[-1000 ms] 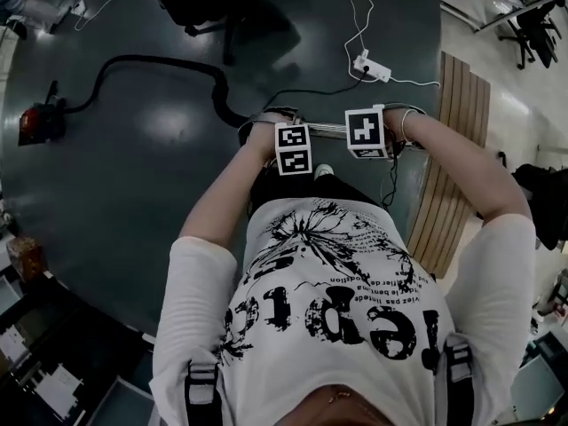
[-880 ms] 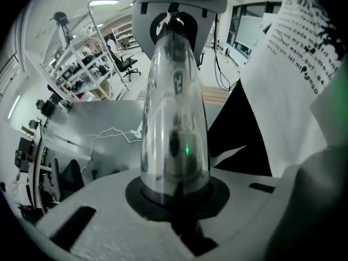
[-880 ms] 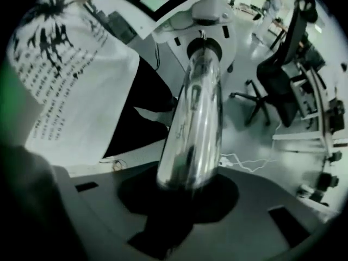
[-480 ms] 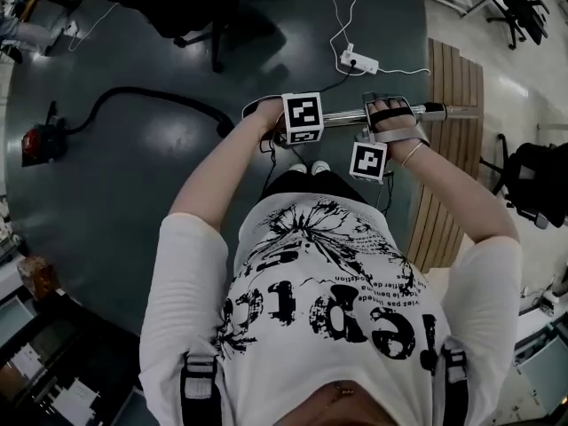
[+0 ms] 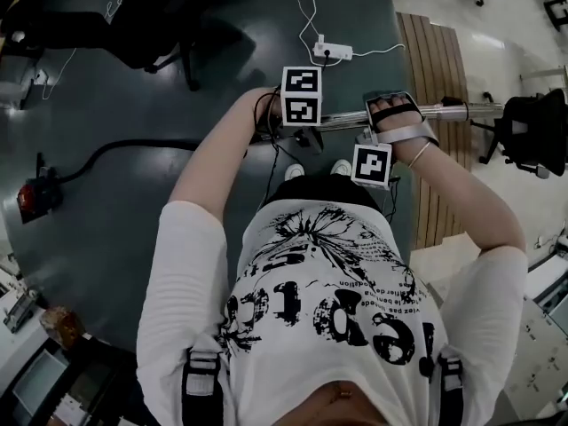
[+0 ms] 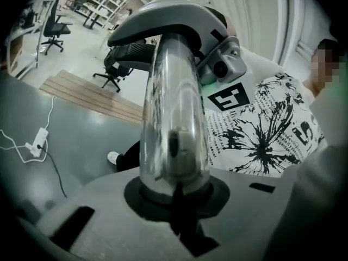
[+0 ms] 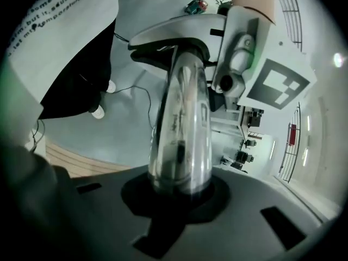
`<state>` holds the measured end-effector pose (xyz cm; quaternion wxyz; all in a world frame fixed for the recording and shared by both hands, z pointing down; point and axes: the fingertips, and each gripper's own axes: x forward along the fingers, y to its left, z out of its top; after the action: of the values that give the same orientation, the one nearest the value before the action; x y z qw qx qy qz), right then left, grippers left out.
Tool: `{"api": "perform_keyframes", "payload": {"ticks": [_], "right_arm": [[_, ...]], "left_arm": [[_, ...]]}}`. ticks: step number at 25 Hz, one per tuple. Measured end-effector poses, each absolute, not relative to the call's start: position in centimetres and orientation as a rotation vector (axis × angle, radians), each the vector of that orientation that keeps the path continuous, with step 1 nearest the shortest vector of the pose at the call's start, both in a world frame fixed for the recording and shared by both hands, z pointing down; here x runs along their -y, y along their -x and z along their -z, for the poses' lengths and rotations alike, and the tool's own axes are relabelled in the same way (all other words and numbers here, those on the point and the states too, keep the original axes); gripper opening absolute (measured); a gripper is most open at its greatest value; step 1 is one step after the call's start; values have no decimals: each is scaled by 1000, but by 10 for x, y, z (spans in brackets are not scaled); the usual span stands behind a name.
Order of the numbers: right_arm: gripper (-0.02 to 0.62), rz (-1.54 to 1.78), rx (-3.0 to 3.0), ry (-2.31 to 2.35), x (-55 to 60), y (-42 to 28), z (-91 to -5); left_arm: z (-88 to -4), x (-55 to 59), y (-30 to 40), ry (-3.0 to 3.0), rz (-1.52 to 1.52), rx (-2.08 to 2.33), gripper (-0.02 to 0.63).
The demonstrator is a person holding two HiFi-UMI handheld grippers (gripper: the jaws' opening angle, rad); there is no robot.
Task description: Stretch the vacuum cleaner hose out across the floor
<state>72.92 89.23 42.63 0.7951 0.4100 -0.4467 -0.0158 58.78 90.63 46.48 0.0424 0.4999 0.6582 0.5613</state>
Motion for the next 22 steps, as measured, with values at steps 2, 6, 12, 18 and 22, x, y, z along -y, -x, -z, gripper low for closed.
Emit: {"api": "perform_keyframes", "payload": {"ticks": [2, 6, 12, 18, 22], "right_arm": [[60, 7, 923, -774, -912, -737, -425], [60, -123, 973, -699, -957, -755, -444], [60, -433, 1141, -680, -1038, -801, -481], [60, -517, 1294, -695, -1082, -842, -508], [60, -616, 1346, -668, -1106, -878, -539]], "left_arm": [[-463, -921, -593, -1543, -1657, -2041, 38], [-472, -950, -625, -1725, -1561, -2013, 155], [-479, -986, -741, -2414, -1228, -1638, 305], [-477, -1015, -799, -3000, -1026, -1359, 307], [-459, -1023, -830, -3156, -831, -956, 307]]}}
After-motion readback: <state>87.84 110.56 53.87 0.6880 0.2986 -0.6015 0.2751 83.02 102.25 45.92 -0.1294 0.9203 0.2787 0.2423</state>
